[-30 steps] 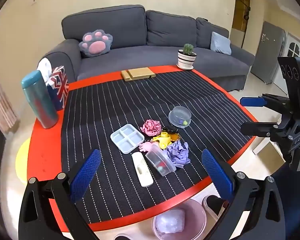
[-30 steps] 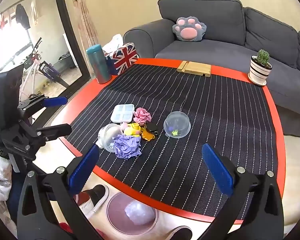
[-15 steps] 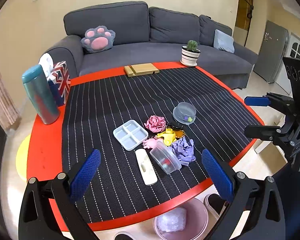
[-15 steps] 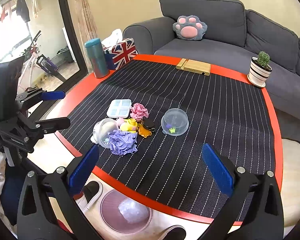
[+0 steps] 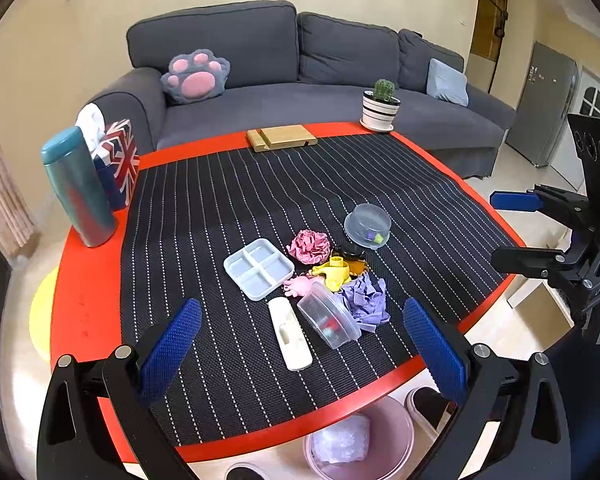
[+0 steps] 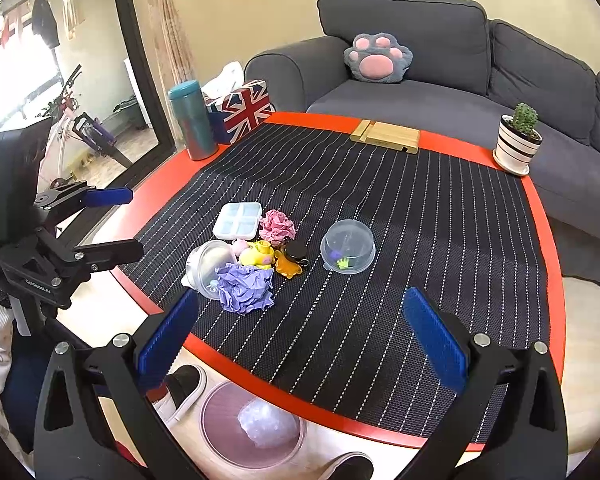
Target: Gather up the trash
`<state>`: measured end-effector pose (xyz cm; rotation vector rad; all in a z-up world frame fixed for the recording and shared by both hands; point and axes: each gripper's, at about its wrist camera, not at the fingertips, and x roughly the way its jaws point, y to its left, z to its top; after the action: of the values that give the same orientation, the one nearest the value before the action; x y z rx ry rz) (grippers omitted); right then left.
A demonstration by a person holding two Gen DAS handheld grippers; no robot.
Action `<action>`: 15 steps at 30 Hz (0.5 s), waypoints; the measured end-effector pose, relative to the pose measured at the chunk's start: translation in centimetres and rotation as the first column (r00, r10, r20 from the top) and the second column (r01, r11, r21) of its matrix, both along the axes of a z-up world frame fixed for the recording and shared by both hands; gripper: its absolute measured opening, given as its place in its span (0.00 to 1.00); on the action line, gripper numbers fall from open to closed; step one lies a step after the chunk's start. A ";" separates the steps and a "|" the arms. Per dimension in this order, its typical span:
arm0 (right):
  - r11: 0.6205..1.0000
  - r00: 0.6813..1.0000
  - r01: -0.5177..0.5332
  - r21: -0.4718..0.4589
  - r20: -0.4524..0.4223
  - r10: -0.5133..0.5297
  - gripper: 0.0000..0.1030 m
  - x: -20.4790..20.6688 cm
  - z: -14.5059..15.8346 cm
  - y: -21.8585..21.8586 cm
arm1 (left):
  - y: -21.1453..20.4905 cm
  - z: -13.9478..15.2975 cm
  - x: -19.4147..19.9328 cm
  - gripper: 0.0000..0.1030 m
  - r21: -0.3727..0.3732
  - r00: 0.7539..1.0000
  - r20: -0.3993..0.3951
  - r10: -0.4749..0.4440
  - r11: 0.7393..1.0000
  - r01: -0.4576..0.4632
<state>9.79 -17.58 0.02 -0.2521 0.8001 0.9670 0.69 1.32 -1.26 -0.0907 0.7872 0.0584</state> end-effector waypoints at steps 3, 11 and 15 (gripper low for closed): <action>1.000 1.000 0.003 0.000 0.000 -0.003 0.97 0.1 0.0 -0.1 | -0.1 0.0 0.0 0.94 -0.003 1.000 0.000 -0.001 1.000 0.001; 1.000 1.000 0.004 0.001 -0.002 -0.004 0.97 0.1 0.0 -0.2 | -0.1 0.0 -0.1 0.94 -0.013 1.000 0.001 -0.003 1.000 0.003; 1.000 1.000 0.005 0.000 -0.001 -0.005 0.97 0.1 0.0 -0.1 | -0.1 0.0 -0.1 0.94 -0.013 1.000 0.002 -0.003 1.000 0.003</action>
<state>9.94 -17.71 0.05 -0.2492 0.8014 0.9628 0.58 1.20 -1.24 -0.1017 0.7854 0.0502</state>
